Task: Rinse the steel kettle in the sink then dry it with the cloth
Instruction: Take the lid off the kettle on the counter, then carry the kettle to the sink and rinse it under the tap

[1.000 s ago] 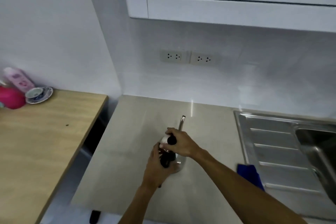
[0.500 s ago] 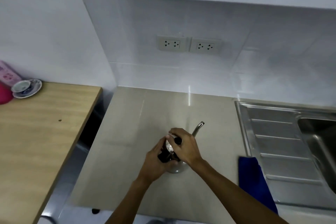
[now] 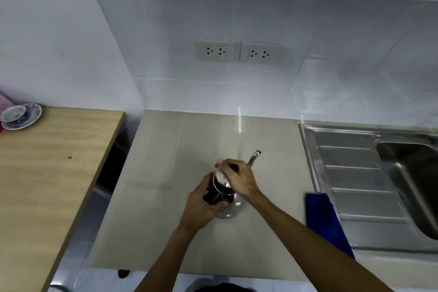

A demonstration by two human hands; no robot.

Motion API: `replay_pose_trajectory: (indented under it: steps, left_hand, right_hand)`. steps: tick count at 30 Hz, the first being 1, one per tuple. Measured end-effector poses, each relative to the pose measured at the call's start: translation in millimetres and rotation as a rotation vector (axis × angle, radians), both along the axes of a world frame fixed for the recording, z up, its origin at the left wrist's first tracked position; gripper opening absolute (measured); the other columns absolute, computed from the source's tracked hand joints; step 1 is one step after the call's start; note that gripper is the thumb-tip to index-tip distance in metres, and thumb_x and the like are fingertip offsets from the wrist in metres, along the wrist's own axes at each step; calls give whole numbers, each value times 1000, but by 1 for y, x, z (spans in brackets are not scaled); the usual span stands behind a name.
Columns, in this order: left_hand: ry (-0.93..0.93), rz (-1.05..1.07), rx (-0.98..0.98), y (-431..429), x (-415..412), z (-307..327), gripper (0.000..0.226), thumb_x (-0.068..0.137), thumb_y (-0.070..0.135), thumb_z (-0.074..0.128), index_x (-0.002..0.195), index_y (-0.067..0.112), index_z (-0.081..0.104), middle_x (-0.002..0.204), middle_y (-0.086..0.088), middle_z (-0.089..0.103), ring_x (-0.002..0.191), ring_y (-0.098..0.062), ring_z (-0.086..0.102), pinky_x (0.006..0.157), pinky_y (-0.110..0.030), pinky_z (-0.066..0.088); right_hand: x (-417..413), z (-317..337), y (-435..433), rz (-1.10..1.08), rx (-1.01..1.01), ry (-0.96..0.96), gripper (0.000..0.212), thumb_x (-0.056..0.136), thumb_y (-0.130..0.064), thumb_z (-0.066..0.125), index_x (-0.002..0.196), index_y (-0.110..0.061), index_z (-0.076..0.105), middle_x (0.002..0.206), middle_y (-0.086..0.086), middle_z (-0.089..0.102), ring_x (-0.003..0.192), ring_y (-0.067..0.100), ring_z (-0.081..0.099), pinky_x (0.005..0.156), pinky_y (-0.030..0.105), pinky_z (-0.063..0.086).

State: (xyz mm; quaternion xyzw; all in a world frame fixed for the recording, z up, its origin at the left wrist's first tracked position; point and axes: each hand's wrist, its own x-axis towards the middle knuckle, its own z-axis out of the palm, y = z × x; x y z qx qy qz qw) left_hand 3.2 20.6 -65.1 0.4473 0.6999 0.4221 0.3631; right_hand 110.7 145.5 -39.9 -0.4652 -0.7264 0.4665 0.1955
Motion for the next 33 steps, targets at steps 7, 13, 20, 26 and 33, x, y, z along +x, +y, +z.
replay_pose_trajectory:
  steps: [7, 13, 20, 26, 33]
  left_hand:
    - [-96, 16, -1, -2, 2, 5, 83, 60, 48, 90, 124, 68, 41, 120, 34, 62, 109, 2, 63, 85, -45, 60]
    - [-88, 46, -17, -5, 2, 2, 72, 70, 45, 83, 128, 61, 43, 123, 41, 55, 118, 10, 55, 100, -44, 51]
    - [-50, 146, -72, -24, 7, -1, 54, 86, 32, 74, 136, 31, 52, 125, 22, 58, 114, 10, 55, 99, -21, 45]
    - [-36, 240, -105, -36, 11, -3, 27, 87, 30, 74, 109, 18, 64, 100, 4, 70, 94, -5, 66, 75, -21, 51]
    - [-54, 273, -98, -38, 16, -1, 20, 89, 29, 71, 96, 13, 61, 80, 1, 65, 68, 1, 59, 59, -12, 45]
  right_hand:
    - [32, 12, -8, -66, 8, 276, 27, 94, -40, 61, 107, -23, 77, 107, -5, 67, 104, 3, 63, 93, 12, 47]
    - [129, -73, -31, -270, 179, -183, 43, 88, -57, 58, 107, -23, 77, 92, -5, 54, 90, 13, 59, 83, 29, 53]
    - [182, -141, -59, -74, 436, -534, 61, 89, -70, 36, 99, -22, 74, 98, -1, 63, 89, 19, 54, 78, 34, 50]
    - [190, -156, -72, -7, 540, -582, 64, 97, -63, 25, 112, -17, 67, 107, 7, 58, 93, 24, 52, 80, 38, 52]
    - [182, -141, -71, -1, 496, -682, 55, 95, -62, 33, 109, -21, 67, 110, 3, 62, 99, 25, 57, 84, 40, 49]
